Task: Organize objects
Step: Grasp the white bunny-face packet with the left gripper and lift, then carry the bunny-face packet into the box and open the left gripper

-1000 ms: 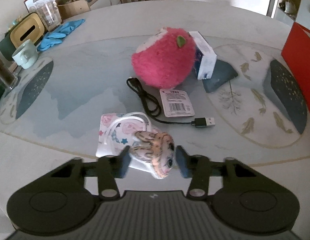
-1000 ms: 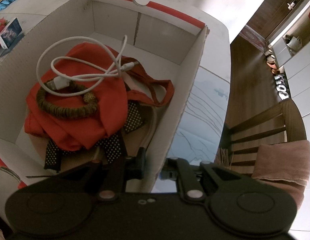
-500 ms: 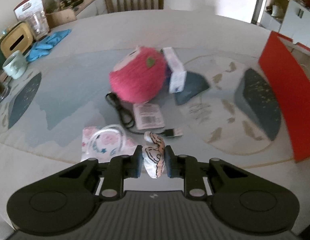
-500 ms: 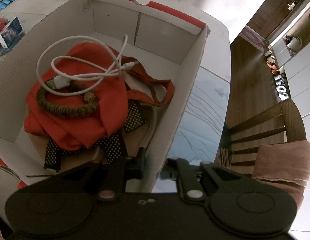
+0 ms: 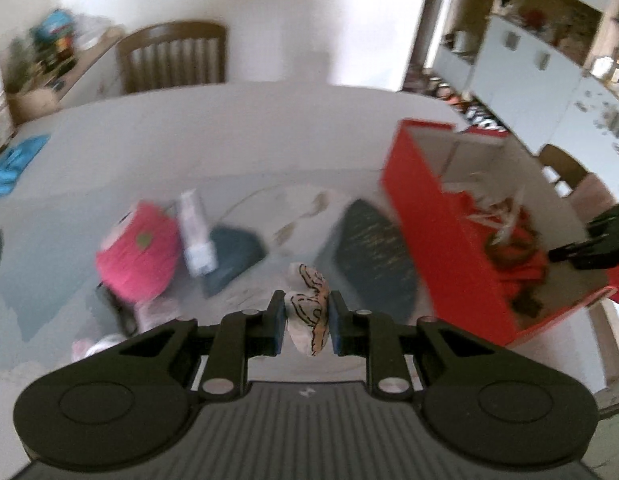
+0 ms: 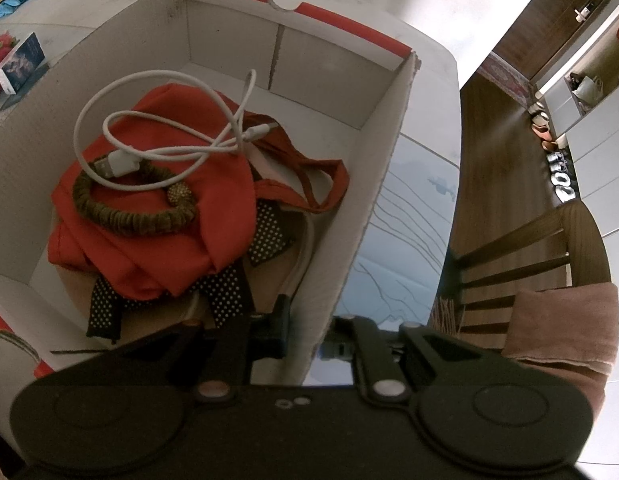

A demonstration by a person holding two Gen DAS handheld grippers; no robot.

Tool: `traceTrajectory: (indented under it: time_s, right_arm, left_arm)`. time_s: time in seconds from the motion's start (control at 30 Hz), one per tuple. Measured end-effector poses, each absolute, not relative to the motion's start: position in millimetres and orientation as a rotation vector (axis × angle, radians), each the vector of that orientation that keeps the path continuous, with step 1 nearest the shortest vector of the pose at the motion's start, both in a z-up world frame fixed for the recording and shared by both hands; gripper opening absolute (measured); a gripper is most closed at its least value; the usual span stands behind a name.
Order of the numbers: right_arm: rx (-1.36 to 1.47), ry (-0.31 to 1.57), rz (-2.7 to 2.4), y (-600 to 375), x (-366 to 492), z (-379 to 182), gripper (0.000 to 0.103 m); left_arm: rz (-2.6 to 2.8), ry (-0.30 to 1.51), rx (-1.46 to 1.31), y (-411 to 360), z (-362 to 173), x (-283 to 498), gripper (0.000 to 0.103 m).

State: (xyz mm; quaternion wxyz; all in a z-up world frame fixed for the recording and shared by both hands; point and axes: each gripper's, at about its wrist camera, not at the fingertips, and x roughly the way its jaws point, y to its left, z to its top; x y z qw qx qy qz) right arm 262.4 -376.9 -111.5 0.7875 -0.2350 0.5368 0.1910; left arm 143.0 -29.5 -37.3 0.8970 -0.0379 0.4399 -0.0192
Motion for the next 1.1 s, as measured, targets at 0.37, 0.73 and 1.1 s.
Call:
traceTrajectory:
  time_s: [0.37, 0.73, 1.1]
  right_arm:
    - [-0.504, 1.154, 0.412, -376, 262, -111, 0.01]
    - [-0.502, 1.154, 0.409, -376, 262, -109, 0.01]
    - [-0.502, 1.154, 0.409, -376, 261, -109, 0.01]
  left_arm:
    - [-0.227, 0.846, -0.002, -88, -2, 166, 0.021]
    - [-0.373, 0.826, 0.093, -147, 2, 195, 0.021]
    - [-0.445, 0.847, 0.158, -194, -23, 250, 0.021]
